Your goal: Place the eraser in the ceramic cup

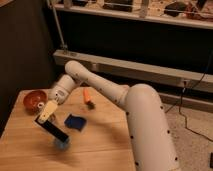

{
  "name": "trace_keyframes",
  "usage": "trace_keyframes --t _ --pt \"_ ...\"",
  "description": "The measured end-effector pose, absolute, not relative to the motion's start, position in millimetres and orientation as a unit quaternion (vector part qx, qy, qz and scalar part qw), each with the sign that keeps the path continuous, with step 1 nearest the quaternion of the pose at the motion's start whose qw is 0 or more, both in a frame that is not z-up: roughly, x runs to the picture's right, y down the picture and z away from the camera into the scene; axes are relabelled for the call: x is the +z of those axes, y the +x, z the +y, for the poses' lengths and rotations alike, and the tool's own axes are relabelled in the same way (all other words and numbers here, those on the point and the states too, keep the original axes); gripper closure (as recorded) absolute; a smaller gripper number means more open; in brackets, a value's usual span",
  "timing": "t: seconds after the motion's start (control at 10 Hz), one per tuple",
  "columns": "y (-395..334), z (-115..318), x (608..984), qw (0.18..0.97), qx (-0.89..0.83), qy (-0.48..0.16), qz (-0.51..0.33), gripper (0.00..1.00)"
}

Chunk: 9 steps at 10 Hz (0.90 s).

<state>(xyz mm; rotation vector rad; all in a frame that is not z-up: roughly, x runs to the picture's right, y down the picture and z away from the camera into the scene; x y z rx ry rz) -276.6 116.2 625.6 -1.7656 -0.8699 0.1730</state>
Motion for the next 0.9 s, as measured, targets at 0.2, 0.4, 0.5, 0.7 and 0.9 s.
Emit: trace_keyframes --t 0.2,0.4,0.5,0.7,0.9 --pt "-276 113 625 0.514 0.069 -0.762 -0.387 1.00" --pt "-275 114 627 0.497 0.058 -0.768 -0.401 1.00" --pt "-275 116 629 0.494 0.052 -0.767 -0.405 1.00" --pt "-278 124 640 0.523 0.045 -0.754 -0.395 1.00" --pt "-281 124 653 0.565 0.054 -0.731 -0.380 1.00"
